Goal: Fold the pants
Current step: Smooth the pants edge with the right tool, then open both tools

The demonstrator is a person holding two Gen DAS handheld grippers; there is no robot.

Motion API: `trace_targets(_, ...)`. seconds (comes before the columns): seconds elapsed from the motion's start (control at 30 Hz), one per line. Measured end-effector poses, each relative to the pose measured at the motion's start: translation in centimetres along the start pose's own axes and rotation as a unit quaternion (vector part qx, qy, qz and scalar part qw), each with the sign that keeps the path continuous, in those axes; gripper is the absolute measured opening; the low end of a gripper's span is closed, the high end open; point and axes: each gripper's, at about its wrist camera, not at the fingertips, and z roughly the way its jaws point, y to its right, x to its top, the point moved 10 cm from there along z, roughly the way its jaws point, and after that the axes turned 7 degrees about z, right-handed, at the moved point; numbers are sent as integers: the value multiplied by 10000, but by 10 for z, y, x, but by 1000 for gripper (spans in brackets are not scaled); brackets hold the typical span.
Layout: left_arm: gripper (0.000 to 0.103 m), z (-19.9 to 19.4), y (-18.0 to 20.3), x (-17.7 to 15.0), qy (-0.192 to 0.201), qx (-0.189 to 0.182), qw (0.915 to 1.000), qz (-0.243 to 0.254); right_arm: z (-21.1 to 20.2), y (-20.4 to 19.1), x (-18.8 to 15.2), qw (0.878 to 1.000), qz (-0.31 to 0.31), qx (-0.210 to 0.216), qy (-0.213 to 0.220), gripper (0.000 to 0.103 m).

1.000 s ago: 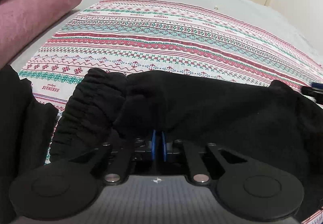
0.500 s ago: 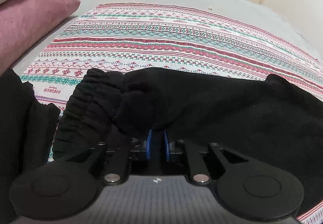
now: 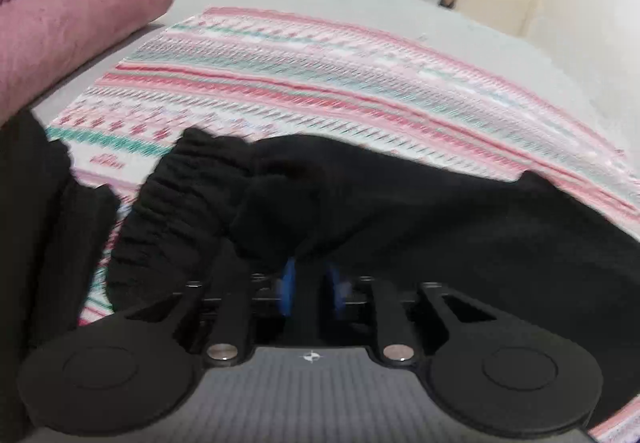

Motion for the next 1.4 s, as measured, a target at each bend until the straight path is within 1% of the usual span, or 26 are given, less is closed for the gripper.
trace_targets(0.03, 64, -3, 6, 2, 69, -95, 9999, 21, -2, 3, -1, 9999, 53, 134, -10, 5)
trace_targets(0.13, 74, -14, 24, 8, 278, -229, 9991, 213, -25, 6, 5, 9988, 162, 434, 178, 8)
trace_targets(0.17, 79, -15, 29, 8, 293, -206, 9989, 299, -33, 5, 7, 9976, 237, 618, 213, 8)
trace_targets(0.23, 82, -7, 35, 2, 134, -150, 9990, 402, -52, -6, 10, 9921, 280, 1199, 223, 10)
trace_targets(0.27, 82, 0, 35, -4, -22, -124, 9989, 446, -58, -18, 8, 9879, 176, 1536, 126, 12)
trace_targets(0.33, 82, 12, 35, -13, -205, 21, 9985, 512, -56, -44, -13, 9778, -279, 2048, -353, 8)
trace_targets(0.37, 82, 14, 35, -14, -194, 67, 9980, 595, -47, -54, -27, 9769, -583, 1960, -625, 7)
trace_targets(0.4, 82, 15, 35, -14, -186, 88, 9975, 676, -32, -58, -40, 9799, -942, 1561, -812, 0)
trace_targets(0.43, 83, 14, 35, -15, -198, 90, 9972, 713, -19, -57, -45, 9827, -1244, 1150, -744, 0)
trace_targets(0.47, 83, 12, 34, -16, -216, 96, 9971, 726, -14, -58, -42, 9836, -1490, 909, -463, 0)
trace_targets(0.5, 83, 10, 34, -18, -226, 87, 9970, 737, -9, -56, -38, 9845, -1628, 598, -260, 0)
trace_targets(0.53, 83, 7, 34, -21, -238, 71, 9968, 756, -3, -55, -34, 9858, -1609, 395, -266, 0)
trace_targets(0.6, 83, 2, 34, -25, -239, 58, 9964, 812, -3, -58, -30, 9886, -1452, 260, -308, 0)
trace_targets(0.67, 83, -2, 33, -26, -207, 43, 9966, 802, -14, -64, -21, 9881, -1532, 36, -107, 0)
trace_targets(0.7, 83, -3, 34, -27, -203, 33, 9967, 788, -26, -66, -16, 9890, -1479, 41, 63, 10)
trace_targets(0.77, 85, -2, 38, -28, -195, 62, 9963, 831, -58, -83, -10, 9898, -1275, 588, 235, 14)
trace_targets(0.83, 85, -3, 42, -30, -167, 128, 9955, 922, -89, -120, -24, 9763, -1442, 1615, 74, 14)
trace_targets(0.93, 85, -11, 56, -31, -18, 2, 9942, 1071, -134, -182, -62, 9368, -2274, 2657, -29, 13)
trace_targets(1.0, 85, -17, 70, -33, 135, -73, 9914, 1299, -159, -213, -84, 9125, -2602, 3155, -101, 13)
trace_targets(1.07, 87, -13, 76, -41, 53, 166, 9858, 1672, -181, -237, -110, 8863, -2920, 3587, -220, 12)
trace_targets(1.13, 89, -8, 69, -49, -77, 280, 9860, 1644, -186, -247, -131, 8713, -3239, 3672, -344, 12)
trace_targets(1.17, 89, -9, 66, -49, -139, 226, 9876, 1548, -179, -245, -139, 8730, -3353, 3510, -473, 12)
trace_targets(1.23, 89, -12, 59, -49, -199, 185, 9881, 1514, -158, -228, -133, 8850, -3195, 3342, -557, 21)
trace_targets(1.27, 89, -13, 55, -50, -207, 174, 9885, 1488, -144, -213, -123, 8965, -2886, 3286, -711, 28)
trace_targets(1.33, 89, -12, 51, -52, -203, 121, 9888, 1473, -102, -166, -96, 9327, -2059, 2816, -916, 29)
trace_targets(1.4, 89, -14, 51, -52, -188, 156, 9877, 1544, -64, -115, -78, 9588, -1481, 2273, -842, 29)
